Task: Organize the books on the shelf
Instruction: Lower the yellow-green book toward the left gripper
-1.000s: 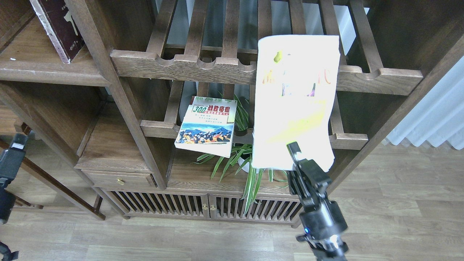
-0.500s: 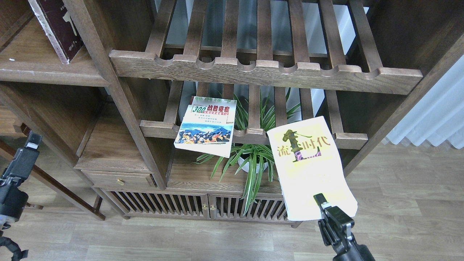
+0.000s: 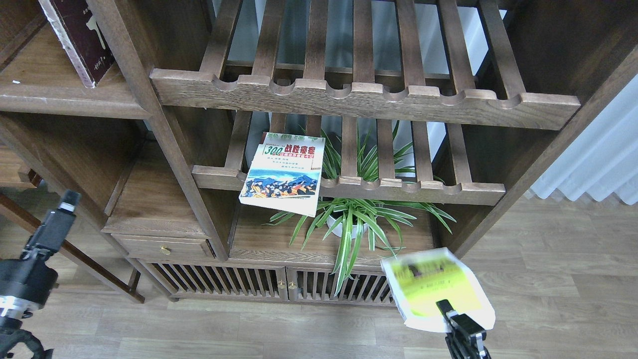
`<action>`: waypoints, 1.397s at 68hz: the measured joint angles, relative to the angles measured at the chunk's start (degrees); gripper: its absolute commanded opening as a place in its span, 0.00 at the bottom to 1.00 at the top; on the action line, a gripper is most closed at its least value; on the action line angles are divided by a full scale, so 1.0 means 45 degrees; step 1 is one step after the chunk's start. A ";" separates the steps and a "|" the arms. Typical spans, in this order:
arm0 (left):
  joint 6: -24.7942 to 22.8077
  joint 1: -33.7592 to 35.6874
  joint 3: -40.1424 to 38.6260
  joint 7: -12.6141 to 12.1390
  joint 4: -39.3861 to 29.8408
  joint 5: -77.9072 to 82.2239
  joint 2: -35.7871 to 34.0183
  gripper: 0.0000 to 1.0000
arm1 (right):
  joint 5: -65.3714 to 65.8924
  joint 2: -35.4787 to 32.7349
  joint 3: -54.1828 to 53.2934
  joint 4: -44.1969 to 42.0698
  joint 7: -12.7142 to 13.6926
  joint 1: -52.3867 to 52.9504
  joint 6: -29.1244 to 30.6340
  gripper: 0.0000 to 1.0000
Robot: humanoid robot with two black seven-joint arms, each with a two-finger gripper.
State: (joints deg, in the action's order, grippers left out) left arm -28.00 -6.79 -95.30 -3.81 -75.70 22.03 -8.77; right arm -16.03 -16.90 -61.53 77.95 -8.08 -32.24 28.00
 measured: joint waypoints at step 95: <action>0.0000 -0.0329 0.8143 -0.0313 0.1609 -0.6617 0.0188 0.99 | 0.1003 0.3660 0.3189 -0.1378 0.2581 0.3727 0.0000 0.05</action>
State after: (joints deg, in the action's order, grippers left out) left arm -28.00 -8.27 -58.66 -5.22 -68.46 -7.75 -7.92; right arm -11.51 -0.43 -47.17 71.75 3.54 -15.47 28.00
